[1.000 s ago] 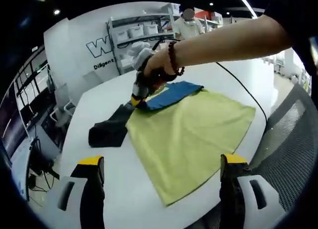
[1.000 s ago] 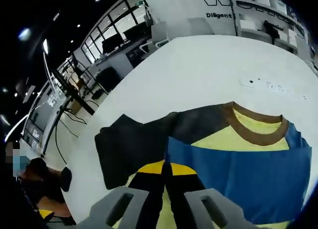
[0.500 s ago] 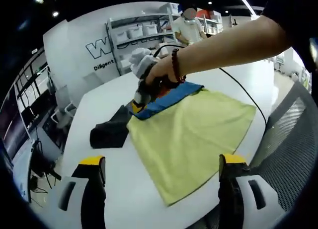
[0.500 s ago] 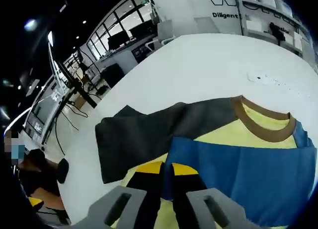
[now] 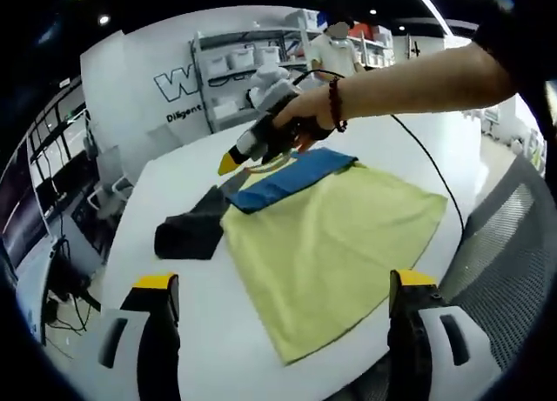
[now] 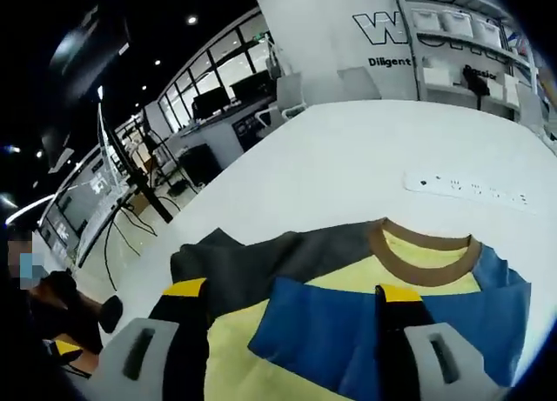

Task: Fold the garment on the visible template until the final outline fits inside the template.

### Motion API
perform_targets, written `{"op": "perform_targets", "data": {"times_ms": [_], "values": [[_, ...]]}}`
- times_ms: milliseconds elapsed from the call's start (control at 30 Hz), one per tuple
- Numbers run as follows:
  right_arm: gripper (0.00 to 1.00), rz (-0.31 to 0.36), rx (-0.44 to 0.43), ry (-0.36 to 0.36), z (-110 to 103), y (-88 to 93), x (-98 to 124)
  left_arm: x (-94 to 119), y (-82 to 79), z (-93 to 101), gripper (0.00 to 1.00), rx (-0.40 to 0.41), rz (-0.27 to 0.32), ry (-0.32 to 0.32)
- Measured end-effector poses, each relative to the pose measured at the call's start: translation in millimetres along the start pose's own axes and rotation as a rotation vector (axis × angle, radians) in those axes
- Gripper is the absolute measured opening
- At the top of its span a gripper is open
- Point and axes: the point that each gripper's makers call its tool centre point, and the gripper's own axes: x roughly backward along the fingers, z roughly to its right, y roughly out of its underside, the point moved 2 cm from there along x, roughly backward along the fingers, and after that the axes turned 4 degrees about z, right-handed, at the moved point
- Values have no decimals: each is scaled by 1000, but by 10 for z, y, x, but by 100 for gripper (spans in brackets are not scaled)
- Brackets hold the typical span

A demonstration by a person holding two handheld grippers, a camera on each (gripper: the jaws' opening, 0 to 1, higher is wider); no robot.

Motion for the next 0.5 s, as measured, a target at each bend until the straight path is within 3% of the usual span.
{"op": "perform_targets", "data": {"times_ms": [67,167,233,500], "values": [[85,-8,-1,2,18,1,11,-2,2,3,99,6,-1,3],[93,35,-5,-5,67,-66,71,-4,3,5,99,21,-4,4],[91,36,1,9,117,-69,130,-1,-9,27,99,73,1,6],[95,47,20,21,261,1,328,-6,-7,50,99,81,-2,18]]}}
